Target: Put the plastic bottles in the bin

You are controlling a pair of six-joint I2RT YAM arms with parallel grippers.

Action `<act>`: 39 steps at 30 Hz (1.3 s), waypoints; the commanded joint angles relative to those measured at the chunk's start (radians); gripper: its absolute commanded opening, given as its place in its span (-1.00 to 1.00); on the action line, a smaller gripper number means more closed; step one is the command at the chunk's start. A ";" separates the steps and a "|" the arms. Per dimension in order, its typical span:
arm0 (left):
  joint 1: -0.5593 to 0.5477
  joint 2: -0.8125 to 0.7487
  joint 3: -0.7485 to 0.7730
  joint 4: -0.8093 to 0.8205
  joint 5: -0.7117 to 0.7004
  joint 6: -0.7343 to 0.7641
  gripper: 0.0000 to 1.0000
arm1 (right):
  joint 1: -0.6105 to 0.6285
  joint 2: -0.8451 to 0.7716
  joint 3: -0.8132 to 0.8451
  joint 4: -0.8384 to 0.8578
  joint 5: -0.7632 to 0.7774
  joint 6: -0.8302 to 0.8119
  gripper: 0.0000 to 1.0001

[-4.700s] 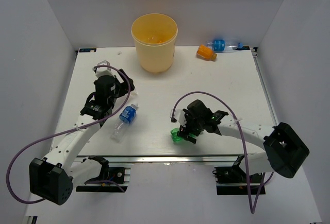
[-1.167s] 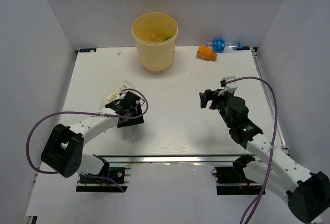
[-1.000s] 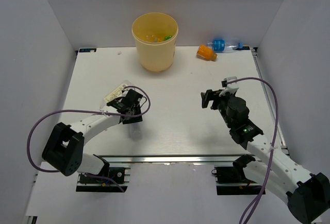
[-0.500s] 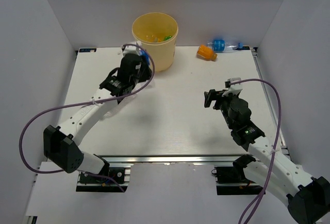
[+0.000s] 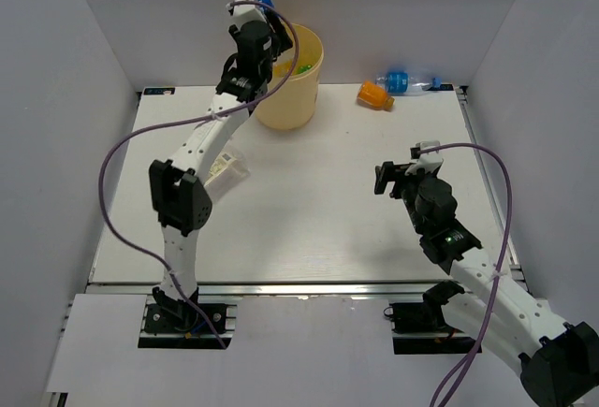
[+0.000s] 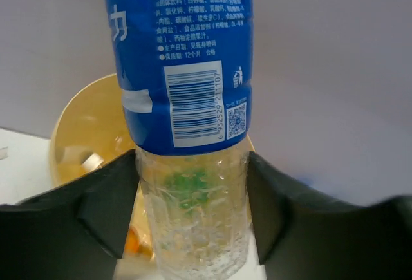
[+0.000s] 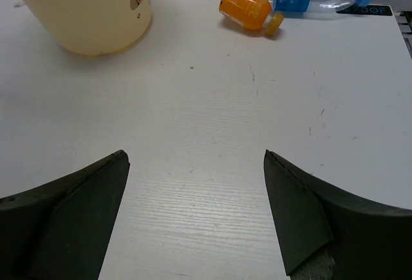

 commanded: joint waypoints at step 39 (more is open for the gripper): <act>0.276 -0.884 -1.052 -0.768 -0.295 -0.655 0.96 | -0.019 0.015 -0.008 0.001 -0.041 -0.013 0.79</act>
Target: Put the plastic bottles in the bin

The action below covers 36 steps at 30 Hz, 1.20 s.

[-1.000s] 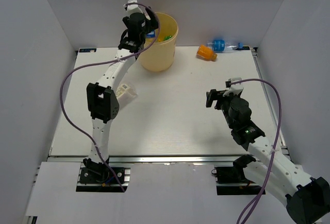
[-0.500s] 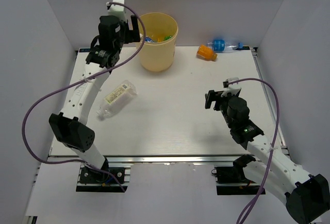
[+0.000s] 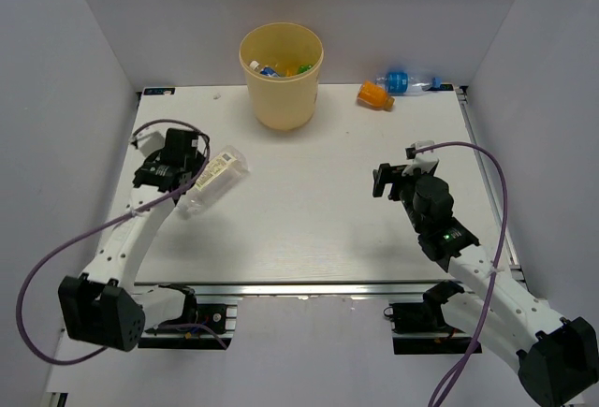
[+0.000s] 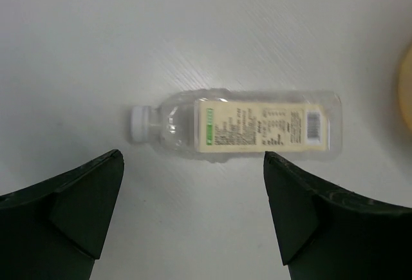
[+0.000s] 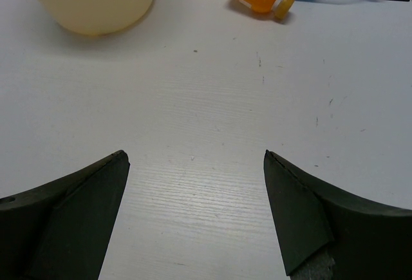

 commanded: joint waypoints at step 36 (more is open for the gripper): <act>0.117 0.002 -0.451 0.214 -0.080 -1.138 0.96 | -0.007 0.044 0.001 0.028 0.038 -0.028 0.79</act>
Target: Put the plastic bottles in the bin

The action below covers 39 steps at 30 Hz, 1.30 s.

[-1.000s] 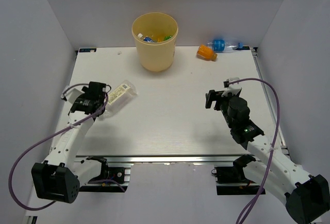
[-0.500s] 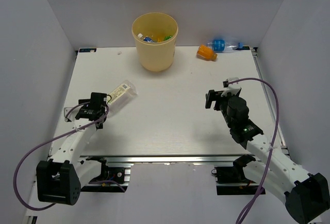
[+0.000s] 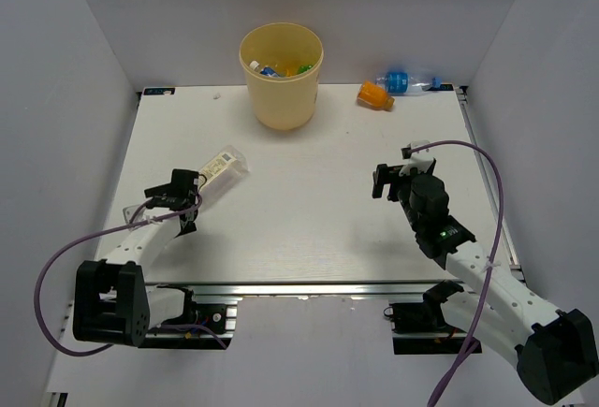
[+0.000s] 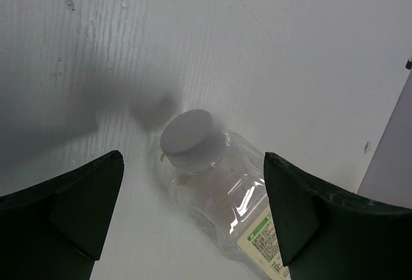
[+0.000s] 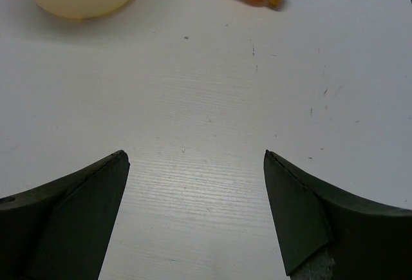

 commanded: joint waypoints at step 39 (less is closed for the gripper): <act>0.006 0.121 0.000 0.156 -0.054 -0.023 -0.99 | -0.007 -0.041 0.003 0.007 0.030 0.006 0.79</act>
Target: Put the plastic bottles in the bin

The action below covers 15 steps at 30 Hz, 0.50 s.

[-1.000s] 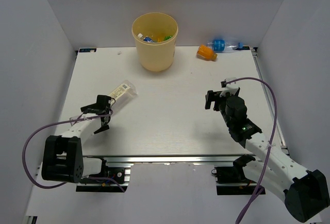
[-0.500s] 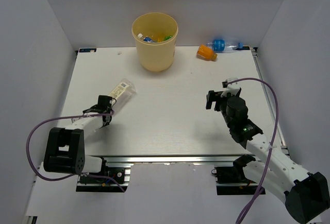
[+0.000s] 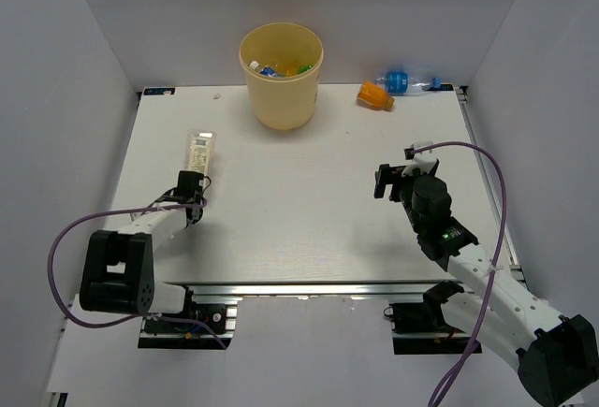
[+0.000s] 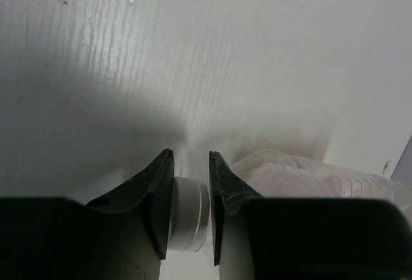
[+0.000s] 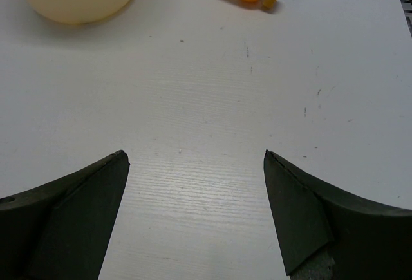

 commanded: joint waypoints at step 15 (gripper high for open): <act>0.005 -0.216 0.148 0.165 0.034 0.492 -1.00 | -0.007 -0.007 0.006 0.025 0.005 0.004 0.79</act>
